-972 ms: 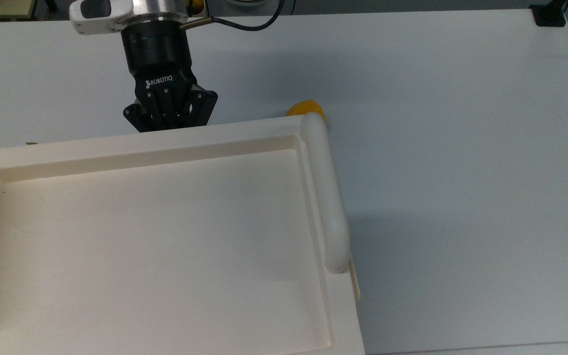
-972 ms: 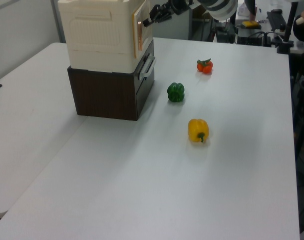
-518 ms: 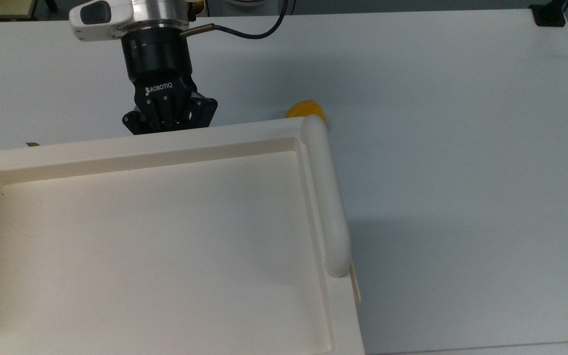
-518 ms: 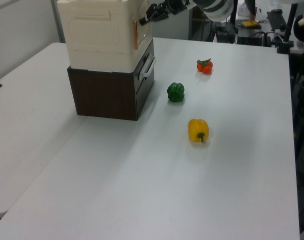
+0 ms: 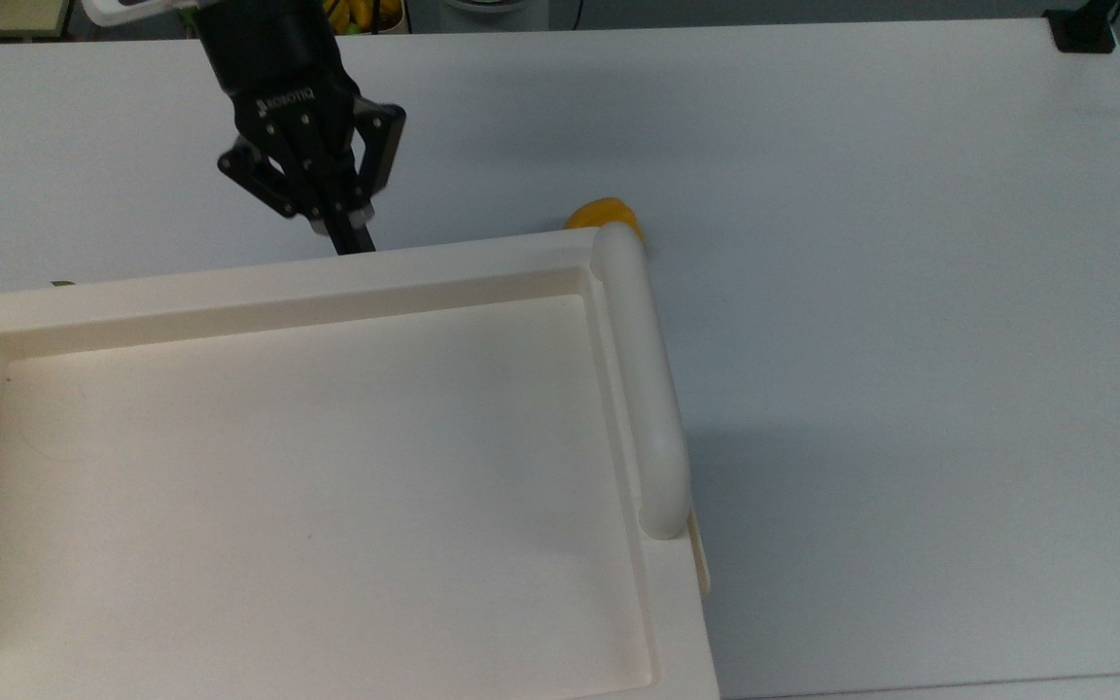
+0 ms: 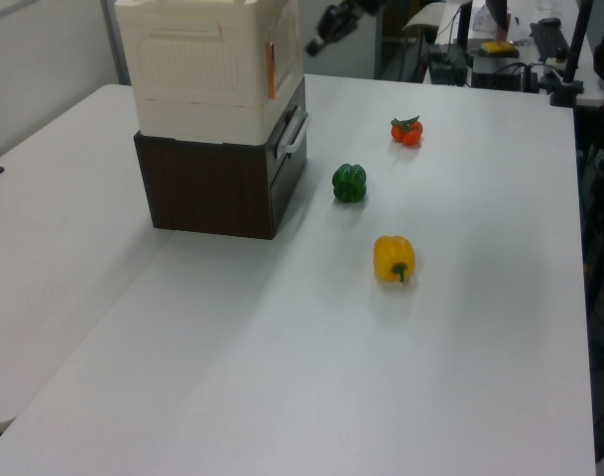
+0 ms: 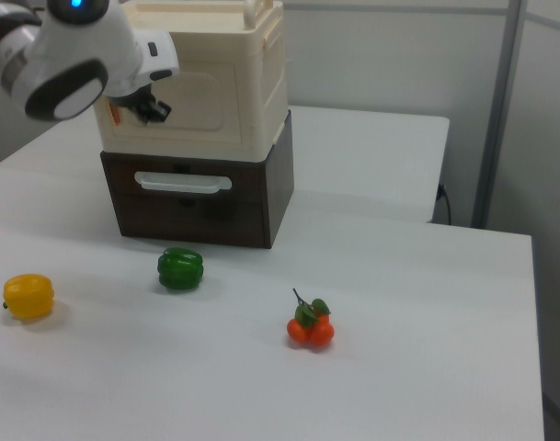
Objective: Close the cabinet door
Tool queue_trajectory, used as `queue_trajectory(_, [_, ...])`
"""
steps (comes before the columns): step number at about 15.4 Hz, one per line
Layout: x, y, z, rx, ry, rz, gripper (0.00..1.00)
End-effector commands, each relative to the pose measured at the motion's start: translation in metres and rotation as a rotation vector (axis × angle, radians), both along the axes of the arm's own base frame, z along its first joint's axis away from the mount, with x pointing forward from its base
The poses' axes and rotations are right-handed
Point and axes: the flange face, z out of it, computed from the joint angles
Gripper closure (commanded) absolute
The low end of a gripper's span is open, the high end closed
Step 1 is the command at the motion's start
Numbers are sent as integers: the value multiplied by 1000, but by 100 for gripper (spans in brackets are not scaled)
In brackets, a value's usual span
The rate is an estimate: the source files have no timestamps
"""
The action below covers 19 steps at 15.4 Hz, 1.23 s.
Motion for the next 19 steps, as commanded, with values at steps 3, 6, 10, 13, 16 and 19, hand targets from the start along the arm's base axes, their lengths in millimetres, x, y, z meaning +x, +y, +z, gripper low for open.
queue_trajectory(3, [-83, -18, 18, -208, 436, 11, 30])
queue_trajectory(6, [-120, -6, 37, -251, 589, -22, 0])
queue_trajectory(10, [-156, 30, 66, -265, 657, 25, 0])
queue_trajectory(13, [-157, 78, 73, -267, 653, 7, 0])
queue_trajectory(16, [-150, 101, 69, -292, 605, 59, 0])
queue_trajectory(19, [-138, 100, 60, -325, 530, 155, 0])
